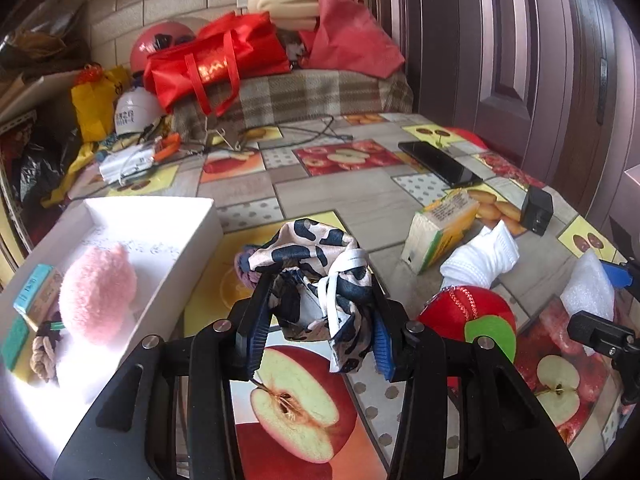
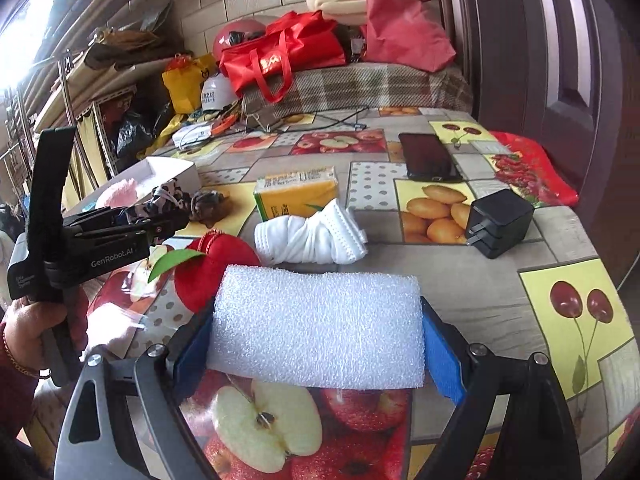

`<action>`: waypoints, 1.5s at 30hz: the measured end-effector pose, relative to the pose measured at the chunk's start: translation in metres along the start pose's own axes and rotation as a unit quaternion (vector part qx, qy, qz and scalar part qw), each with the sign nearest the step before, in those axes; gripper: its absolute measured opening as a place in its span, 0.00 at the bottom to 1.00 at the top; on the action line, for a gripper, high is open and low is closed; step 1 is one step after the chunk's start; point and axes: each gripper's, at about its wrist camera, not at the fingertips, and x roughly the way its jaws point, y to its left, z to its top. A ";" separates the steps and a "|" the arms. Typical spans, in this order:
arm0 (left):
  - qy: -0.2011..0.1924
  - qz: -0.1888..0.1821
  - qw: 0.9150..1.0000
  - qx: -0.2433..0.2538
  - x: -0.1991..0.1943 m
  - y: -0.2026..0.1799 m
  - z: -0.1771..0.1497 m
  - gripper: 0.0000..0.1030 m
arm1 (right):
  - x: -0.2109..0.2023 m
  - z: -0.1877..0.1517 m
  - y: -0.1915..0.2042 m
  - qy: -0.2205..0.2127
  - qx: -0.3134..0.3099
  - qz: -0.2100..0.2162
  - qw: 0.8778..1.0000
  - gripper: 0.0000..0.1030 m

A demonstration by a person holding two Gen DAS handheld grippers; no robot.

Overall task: Organize soft objects
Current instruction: 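Carry the patterned cloth with the left tool while the right tool carries the foam sheet over the box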

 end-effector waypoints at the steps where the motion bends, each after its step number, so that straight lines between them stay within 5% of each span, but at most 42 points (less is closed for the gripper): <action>1: -0.016 0.008 1.000 0.003 -0.007 -0.001 -0.001 0.42 | -0.003 0.001 0.002 -0.012 -0.003 -0.004 1.000 0.88; 7: -0.080 0.028 0.996 0.007 -0.041 -0.001 -0.011 0.42 | -0.009 0.007 0.024 -0.066 -0.029 -0.006 0.997 0.88; 19: -0.102 0.051 0.993 0.012 -0.086 0.030 -0.041 0.42 | 0.005 0.014 0.099 -0.105 -0.113 0.023 0.988 0.88; 25: -0.100 0.090 0.989 -0.056 -0.101 0.087 -0.055 0.42 | 0.014 0.016 0.137 -0.115 -0.139 0.051 0.982 0.88; 33: -0.099 0.159 0.974 -0.127 -0.118 0.170 -0.074 0.42 | 0.030 0.021 0.173 -0.112 -0.146 0.079 0.980 0.88; 45: -0.077 0.155 0.963 -0.208 -0.100 0.240 -0.075 0.43 | 0.070 0.040 0.229 -0.096 -0.146 0.120 0.977 0.88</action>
